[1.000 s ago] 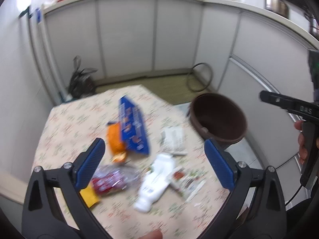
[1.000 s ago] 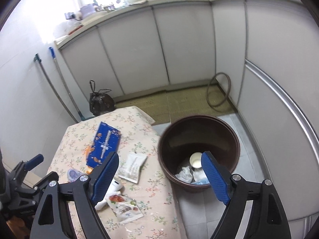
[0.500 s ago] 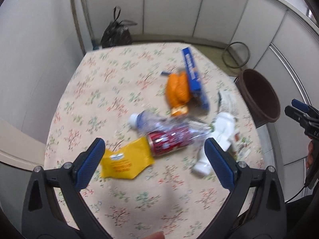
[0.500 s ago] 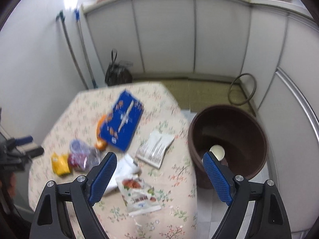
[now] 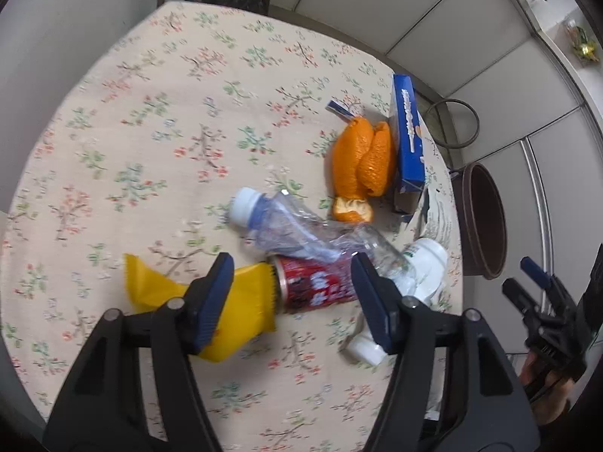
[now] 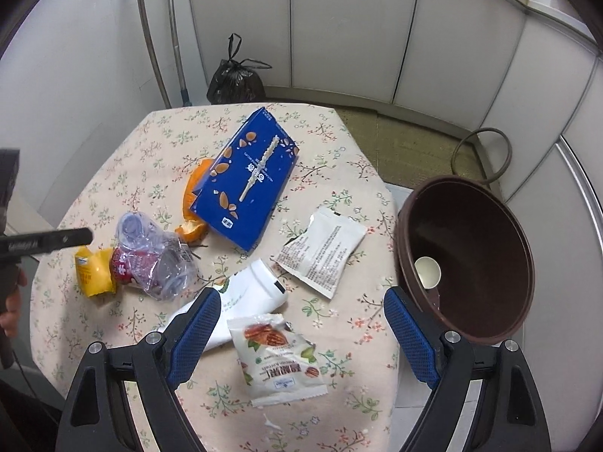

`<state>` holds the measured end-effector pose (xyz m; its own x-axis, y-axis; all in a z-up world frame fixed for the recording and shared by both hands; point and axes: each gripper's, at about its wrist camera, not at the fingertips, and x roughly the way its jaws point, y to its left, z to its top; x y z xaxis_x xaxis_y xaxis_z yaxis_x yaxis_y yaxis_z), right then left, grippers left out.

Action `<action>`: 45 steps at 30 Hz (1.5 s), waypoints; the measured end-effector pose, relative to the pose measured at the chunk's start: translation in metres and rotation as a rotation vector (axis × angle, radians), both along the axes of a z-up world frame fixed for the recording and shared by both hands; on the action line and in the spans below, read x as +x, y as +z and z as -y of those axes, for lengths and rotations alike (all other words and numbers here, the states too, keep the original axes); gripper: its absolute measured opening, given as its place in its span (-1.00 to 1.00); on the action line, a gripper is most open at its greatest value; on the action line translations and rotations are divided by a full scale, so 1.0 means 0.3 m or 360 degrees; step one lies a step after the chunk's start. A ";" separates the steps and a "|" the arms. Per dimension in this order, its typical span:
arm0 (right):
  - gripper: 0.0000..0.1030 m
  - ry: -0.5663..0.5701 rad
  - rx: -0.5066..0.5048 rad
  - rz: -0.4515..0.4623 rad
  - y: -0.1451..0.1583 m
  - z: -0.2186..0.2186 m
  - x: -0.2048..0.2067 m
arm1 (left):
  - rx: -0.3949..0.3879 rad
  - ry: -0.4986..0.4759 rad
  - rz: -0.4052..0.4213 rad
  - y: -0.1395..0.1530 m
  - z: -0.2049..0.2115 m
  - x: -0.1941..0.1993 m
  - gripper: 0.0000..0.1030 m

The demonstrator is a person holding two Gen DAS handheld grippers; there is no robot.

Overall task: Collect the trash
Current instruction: 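Grasp the plastic water bottle with the left gripper while the right grasps the blue biscuit box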

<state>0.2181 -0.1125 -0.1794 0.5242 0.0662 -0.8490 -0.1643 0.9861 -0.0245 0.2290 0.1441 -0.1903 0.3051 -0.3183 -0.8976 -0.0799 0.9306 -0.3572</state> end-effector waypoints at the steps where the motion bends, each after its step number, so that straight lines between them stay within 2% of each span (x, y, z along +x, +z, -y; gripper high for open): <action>1: 0.74 0.0004 -0.0008 -0.0001 -0.003 -0.008 0.008 | -0.0004 0.0002 -0.0040 -0.016 0.019 0.019 0.10; 5: 0.74 0.0007 -0.0006 -0.0010 -0.010 -0.020 0.030 | 0.0011 0.0078 -0.0189 -0.078 0.061 0.061 0.00; 7: 0.74 0.0004 0.0004 -0.0023 -0.018 -0.018 0.039 | -0.0015 0.0119 -0.0219 -0.104 0.073 0.079 -0.01; 11: 0.74 -0.0010 0.0016 -0.0053 -0.037 -0.005 0.055 | -0.0008 0.0165 -0.0187 -0.112 0.082 0.109 -0.07; 14: 0.74 -0.0030 0.0025 -0.0074 -0.053 0.014 0.065 | -0.0050 0.0238 -0.0196 -0.124 0.066 0.124 -0.19; 15: 0.74 -0.0041 0.0030 -0.0083 -0.059 0.021 0.068 | -0.0074 0.0257 -0.0194 -0.125 0.057 0.130 -0.31; 17: 0.74 -0.0061 0.0048 -0.0100 -0.068 0.031 0.074 | -0.0129 0.0286 -0.0203 -0.135 0.058 0.139 -0.31; 21: 0.74 -0.0085 0.0079 -0.0129 -0.082 0.044 0.080 | -0.0118 0.0256 -0.0160 -0.127 0.079 0.152 -0.35; 25: 0.74 -0.0093 0.0083 -0.0136 -0.085 0.043 0.080 | -0.0078 0.0210 -0.0085 -0.092 0.094 0.144 -0.38; 30: 0.74 -0.0087 0.0086 -0.0134 -0.083 0.032 0.078 | -0.0023 0.0156 0.0059 0.003 0.096 0.135 -0.39; 33: 0.74 -0.0075 0.0082 -0.0122 -0.079 0.020 0.081 | 0.0043 0.0127 0.0156 0.069 0.087 0.115 -0.40; 38: 0.74 -0.0052 0.0119 -0.0125 -0.069 -0.014 0.123 | 0.0236 0.0066 0.0375 0.195 0.060 0.054 -0.40; 41: 0.74 -0.0015 0.0242 -0.0146 -0.057 -0.039 0.188 | 0.0325 0.0047 0.0484 0.252 0.040 0.020 -0.41; 45: 0.74 0.0007 0.0488 -0.0215 -0.076 -0.057 0.302 | 0.0332 0.0041 0.0539 0.289 0.005 -0.018 -0.41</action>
